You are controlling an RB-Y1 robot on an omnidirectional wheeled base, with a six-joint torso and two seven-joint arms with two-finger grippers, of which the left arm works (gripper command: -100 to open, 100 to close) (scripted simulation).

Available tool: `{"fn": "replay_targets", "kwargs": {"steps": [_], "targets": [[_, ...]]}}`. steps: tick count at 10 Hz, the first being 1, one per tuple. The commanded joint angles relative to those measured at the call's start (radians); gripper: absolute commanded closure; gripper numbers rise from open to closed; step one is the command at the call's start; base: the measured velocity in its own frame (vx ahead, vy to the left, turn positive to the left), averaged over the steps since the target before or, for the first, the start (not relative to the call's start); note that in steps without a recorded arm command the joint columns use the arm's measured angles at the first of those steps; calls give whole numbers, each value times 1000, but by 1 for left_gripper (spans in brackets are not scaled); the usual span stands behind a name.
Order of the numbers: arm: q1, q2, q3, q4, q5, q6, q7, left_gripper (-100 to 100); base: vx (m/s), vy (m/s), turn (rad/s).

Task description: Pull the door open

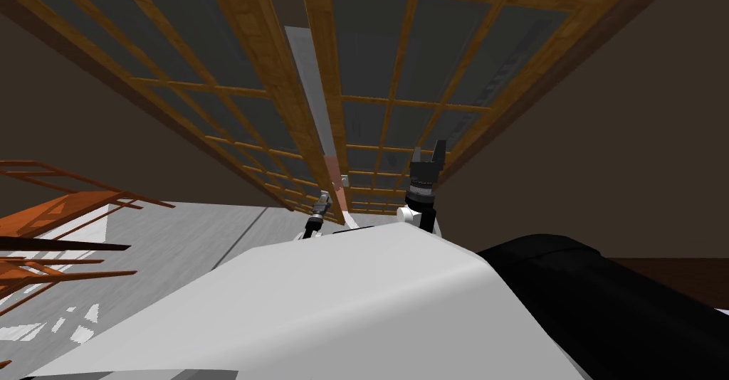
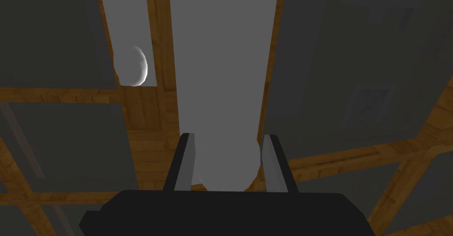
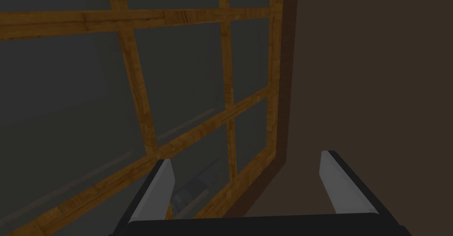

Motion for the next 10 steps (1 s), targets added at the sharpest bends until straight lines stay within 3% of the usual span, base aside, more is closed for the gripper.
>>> {"fn": "replay_targets", "kwargs": {"steps": [1,4,5,6,10], "targets": [[23,5,-13,4,4,16,26,100,-163,-1,-50],[28,13,-14,6,9,16,40,100,-113,-5,-6],[38,29,-18,12,20,15,67,100,-130,11,-91],[31,53,-29,3,-7,-11,82,-100,-197,-19,-74],[29,119,-74,-17,-70,-78,163,-100,-177,38,-26]]}}
